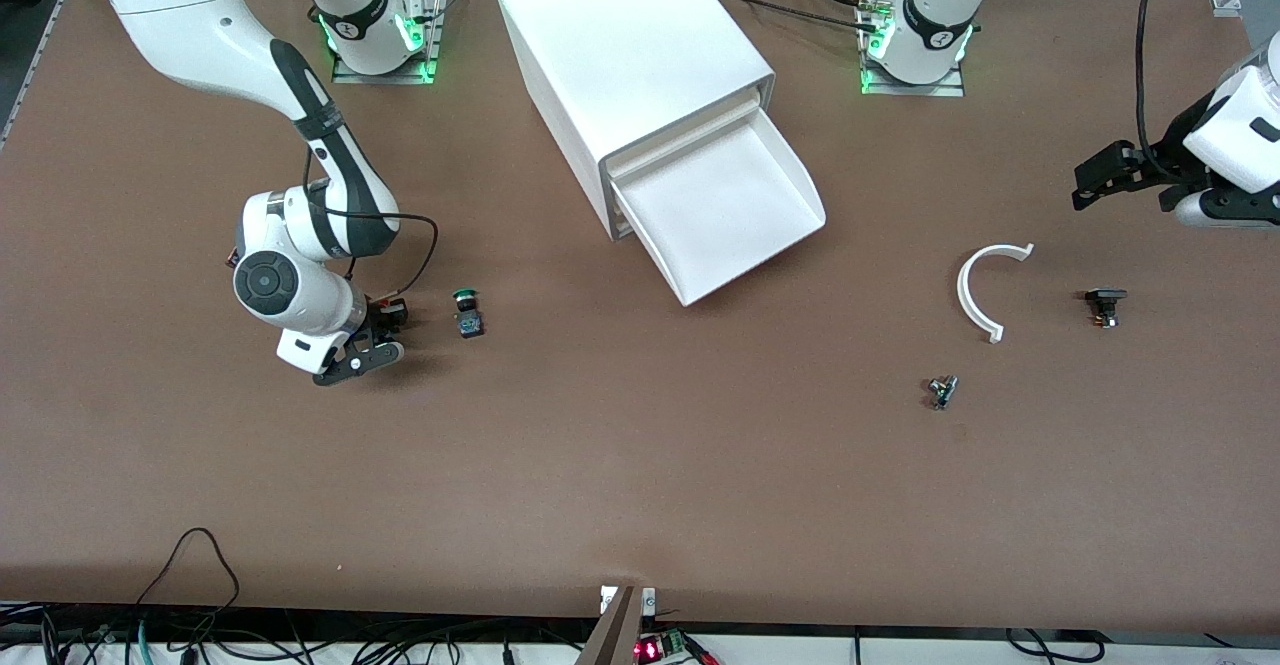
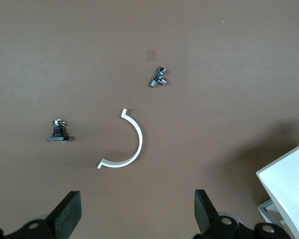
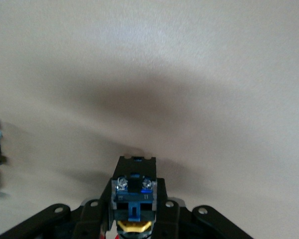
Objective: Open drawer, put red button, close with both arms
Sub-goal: 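Carry the red button with the right gripper over the open drawer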
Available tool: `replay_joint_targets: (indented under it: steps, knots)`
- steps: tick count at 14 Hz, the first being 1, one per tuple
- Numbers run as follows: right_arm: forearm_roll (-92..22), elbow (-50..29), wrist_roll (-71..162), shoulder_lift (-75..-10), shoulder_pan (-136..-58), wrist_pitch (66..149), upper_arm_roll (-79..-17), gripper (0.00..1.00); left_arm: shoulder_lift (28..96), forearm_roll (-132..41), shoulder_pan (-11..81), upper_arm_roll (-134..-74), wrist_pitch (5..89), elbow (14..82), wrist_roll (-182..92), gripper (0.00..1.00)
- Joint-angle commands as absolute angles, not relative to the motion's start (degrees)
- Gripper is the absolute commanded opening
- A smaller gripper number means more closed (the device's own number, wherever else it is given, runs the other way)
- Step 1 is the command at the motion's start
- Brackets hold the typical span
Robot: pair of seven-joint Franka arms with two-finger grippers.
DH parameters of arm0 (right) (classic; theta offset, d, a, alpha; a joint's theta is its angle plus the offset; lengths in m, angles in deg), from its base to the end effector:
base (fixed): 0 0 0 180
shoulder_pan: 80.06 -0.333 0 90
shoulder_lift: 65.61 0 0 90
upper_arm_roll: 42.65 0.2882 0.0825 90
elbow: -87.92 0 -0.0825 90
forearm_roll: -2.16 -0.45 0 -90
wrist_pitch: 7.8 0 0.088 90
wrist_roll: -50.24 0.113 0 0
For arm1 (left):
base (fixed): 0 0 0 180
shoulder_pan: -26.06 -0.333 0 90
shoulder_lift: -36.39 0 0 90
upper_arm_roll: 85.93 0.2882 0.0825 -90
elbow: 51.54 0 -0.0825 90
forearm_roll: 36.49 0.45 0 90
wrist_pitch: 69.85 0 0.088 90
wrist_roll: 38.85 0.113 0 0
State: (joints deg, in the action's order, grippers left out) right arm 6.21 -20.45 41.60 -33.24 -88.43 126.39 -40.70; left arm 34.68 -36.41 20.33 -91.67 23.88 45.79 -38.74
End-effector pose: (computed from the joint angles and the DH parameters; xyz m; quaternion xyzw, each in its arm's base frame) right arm 0.6369 0.1151 0.1139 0.9804 0.1880 -0.0565 0.0155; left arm 0.6140 -0.0006 0.5456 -0.9999 0.0011 0.0166 0.0022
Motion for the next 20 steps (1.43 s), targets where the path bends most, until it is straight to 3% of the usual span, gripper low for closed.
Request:
replay_joint_targets:
  steps: [1,7,14,20]
  knots:
    - [5.5,-17.22,40.48,-34.14,-88.15,122.38,-40.37,0.26,35.07,-35.35,20.52,-91.55,22.61,44.88,-39.55,1.0]
    - [5.5,0.35,40.31,-35.46,-88.23,105.58,-30.89,0.27,35.51,-35.53,19.73,-91.47,22.69,44.18,-39.99,1.0]
    - [6.02,9.25,31.81,-35.82,-88.76,106.01,-17.71,0.3,35.69,-35.61,19.38,-91.55,22.7,44.0,-39.9,1.0]
    - [6.02,12.68,9.75,-35.9,-96.22,106.45,-16.55,0.31,35.69,-35.7,19.38,-91.73,22.7,43.91,-39.9,1.0]
